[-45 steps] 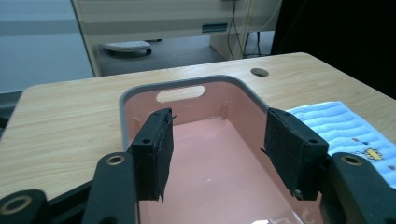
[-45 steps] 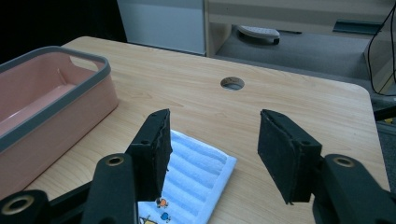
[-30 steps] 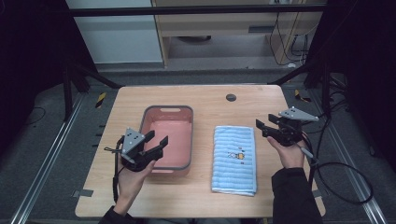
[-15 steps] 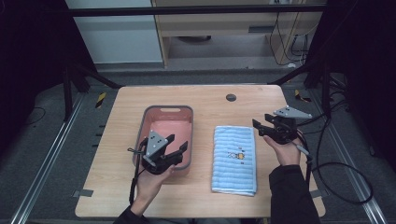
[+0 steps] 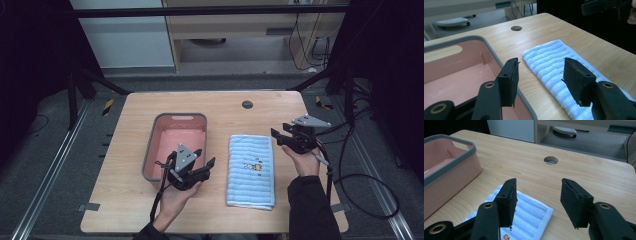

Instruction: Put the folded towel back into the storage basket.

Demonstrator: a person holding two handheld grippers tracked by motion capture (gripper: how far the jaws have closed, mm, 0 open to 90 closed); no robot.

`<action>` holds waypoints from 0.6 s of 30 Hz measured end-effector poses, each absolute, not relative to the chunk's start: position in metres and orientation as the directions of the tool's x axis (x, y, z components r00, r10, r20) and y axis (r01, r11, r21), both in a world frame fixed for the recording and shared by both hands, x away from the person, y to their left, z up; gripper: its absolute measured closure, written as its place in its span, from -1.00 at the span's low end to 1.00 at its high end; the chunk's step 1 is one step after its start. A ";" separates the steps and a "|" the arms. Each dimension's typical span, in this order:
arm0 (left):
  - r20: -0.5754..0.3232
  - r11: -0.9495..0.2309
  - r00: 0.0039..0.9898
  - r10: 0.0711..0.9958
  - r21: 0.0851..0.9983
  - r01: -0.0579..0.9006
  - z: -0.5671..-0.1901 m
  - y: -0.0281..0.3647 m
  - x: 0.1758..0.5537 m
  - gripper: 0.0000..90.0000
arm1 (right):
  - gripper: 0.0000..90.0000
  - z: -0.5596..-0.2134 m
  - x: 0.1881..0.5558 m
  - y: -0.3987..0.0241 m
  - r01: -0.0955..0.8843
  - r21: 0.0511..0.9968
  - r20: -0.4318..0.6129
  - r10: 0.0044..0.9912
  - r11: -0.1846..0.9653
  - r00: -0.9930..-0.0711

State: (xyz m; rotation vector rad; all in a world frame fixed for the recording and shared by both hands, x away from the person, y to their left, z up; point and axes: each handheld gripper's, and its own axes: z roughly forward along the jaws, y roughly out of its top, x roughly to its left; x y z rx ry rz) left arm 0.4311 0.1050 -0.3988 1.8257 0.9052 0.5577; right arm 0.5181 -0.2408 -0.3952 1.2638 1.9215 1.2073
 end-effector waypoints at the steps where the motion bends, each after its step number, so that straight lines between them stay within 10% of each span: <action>1: -0.020 -0.243 0.620 0.784 0.910 0.336 -0.400 0.103 0.431 0.02 | 0.06 -0.397 0.519 -0.241 0.427 0.890 0.034 0.910 0.161 -0.413; 18: -0.031 -0.282 0.669 0.743 0.891 0.356 -0.419 0.071 0.425 0.12 | 0.10 -0.417 0.528 -0.242 0.451 0.878 0.039 0.913 0.163 -0.405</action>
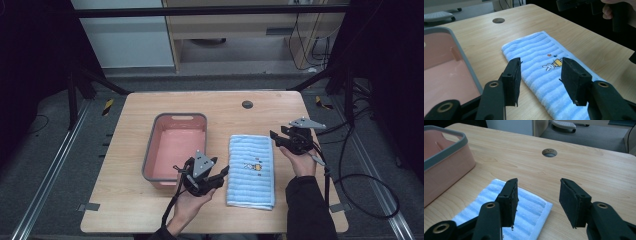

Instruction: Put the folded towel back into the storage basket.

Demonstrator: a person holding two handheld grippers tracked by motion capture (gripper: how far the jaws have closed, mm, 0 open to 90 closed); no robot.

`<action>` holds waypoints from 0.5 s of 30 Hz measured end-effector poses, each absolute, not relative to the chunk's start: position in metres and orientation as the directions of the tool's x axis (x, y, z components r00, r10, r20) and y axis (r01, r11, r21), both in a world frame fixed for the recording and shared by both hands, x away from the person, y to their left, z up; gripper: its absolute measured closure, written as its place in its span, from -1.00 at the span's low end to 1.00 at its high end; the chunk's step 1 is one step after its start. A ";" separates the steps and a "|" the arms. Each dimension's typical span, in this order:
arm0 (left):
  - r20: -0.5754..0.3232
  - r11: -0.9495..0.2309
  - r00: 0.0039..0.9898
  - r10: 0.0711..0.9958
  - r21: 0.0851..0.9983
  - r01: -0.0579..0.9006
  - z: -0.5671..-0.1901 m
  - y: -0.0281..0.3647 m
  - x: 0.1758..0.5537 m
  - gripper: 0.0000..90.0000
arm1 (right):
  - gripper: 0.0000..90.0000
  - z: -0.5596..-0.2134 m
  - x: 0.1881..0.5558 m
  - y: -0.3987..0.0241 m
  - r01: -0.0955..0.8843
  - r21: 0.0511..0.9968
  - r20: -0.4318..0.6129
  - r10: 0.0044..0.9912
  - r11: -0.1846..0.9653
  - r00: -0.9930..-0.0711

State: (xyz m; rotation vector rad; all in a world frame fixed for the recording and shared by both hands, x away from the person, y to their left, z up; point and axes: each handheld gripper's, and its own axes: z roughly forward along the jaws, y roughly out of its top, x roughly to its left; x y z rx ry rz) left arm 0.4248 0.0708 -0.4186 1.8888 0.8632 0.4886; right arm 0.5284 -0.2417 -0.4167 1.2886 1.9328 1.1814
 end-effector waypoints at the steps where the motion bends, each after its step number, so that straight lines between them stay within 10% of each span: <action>1: -0.029 -0.288 0.671 0.741 0.889 0.357 -0.420 0.069 0.424 0.13 | 0.10 -0.418 0.529 -0.242 0.455 0.876 0.043 0.914 0.160 -0.404; 15: -0.025 -0.326 0.679 0.734 0.864 0.384 -0.444 0.054 0.422 0.18 | 0.13 -0.437 0.536 -0.242 0.481 0.861 0.051 0.914 0.164 -0.403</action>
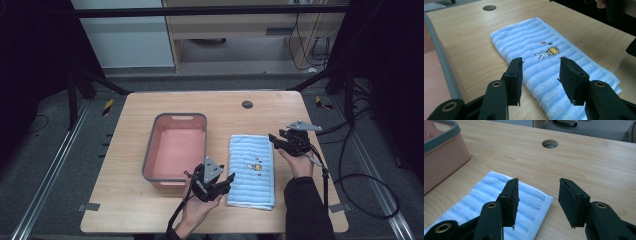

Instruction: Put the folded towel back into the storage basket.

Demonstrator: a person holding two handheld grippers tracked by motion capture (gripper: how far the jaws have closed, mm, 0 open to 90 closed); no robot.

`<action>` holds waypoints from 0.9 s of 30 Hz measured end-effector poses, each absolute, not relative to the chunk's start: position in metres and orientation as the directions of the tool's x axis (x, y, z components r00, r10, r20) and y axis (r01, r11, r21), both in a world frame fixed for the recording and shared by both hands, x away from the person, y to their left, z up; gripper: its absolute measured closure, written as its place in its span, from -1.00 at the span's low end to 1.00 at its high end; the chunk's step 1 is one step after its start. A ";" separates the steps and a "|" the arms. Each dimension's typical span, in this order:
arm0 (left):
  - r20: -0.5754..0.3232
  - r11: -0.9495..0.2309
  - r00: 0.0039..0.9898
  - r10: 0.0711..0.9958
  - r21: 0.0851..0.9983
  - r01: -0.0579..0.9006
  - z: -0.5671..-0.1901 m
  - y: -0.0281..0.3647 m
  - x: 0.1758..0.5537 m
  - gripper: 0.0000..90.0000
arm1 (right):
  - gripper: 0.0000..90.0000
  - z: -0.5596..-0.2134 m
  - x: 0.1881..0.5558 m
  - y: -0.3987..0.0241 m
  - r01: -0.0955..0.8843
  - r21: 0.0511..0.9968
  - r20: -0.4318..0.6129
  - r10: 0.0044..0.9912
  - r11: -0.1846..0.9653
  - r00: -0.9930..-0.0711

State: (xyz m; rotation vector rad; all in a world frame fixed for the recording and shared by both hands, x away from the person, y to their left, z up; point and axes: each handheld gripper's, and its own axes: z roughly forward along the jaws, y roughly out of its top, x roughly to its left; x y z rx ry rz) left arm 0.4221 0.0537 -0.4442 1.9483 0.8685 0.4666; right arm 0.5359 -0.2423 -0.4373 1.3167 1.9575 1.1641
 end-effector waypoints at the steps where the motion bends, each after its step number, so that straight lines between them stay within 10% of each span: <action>1: -0.028 -0.327 0.680 0.733 0.862 0.388 -0.446 0.053 0.422 0.18 | 0.13 -0.439 0.536 -0.242 0.485 0.860 0.060 0.914 0.157 -0.402; 27: -0.015 -0.394 0.669 0.743 0.799 0.455 -0.491 0.035 0.421 0.27 | 0.19 -0.480 0.557 -0.233 0.569 0.797 0.058 0.913 0.201 -0.404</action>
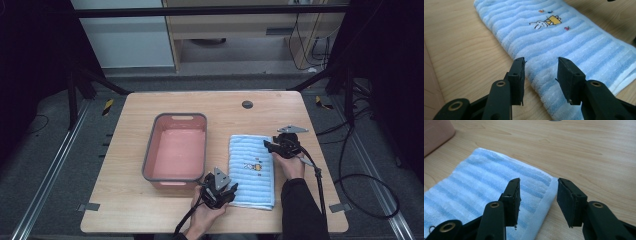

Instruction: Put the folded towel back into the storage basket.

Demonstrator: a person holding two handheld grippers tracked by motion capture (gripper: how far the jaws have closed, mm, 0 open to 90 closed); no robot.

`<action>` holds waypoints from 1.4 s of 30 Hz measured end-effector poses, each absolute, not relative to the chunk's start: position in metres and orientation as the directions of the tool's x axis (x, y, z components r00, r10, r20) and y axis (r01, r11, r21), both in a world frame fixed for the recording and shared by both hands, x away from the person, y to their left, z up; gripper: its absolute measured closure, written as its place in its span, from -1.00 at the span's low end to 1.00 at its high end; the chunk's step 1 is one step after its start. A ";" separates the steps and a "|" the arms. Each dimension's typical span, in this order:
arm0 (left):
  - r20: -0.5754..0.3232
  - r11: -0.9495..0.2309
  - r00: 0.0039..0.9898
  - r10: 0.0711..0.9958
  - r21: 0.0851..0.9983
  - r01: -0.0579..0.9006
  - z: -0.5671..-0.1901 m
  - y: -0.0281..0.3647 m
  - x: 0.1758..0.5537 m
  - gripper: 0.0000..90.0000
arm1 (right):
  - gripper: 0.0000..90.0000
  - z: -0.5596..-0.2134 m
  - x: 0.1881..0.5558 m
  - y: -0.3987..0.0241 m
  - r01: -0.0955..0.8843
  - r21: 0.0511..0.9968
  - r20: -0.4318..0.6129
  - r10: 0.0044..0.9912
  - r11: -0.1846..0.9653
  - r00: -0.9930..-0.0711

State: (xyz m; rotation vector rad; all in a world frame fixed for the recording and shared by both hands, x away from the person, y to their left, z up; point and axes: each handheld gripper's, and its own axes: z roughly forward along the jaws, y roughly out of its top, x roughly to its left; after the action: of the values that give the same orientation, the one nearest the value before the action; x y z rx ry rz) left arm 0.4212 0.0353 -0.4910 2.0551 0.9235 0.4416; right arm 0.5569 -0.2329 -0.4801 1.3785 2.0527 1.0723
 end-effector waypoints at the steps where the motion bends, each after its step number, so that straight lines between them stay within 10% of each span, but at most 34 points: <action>1: -0.017 -0.393 0.667 0.745 0.796 0.460 -0.493 0.035 0.421 0.28 | 0.20 -0.481 0.557 -0.233 0.575 0.793 0.060 0.912 0.203 -0.405; 22: -0.051 -0.385 0.656 0.753 0.775 0.502 -0.506 0.038 0.424 0.30 | 0.28 -0.500 0.562 -0.232 0.635 0.743 0.081 0.914 0.211 -0.398; 42: -0.095 -0.367 0.655 0.750 0.764 0.531 -0.505 0.034 0.424 0.88 | 0.83 -0.502 0.559 -0.231 0.661 0.734 0.168 0.901 0.157 -0.400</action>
State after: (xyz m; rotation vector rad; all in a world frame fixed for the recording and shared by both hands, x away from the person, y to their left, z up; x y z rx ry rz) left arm 0.4238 0.0336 -0.5047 2.0607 0.9915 0.3427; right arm 0.5594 -0.2305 -0.5015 1.5019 2.1302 1.0948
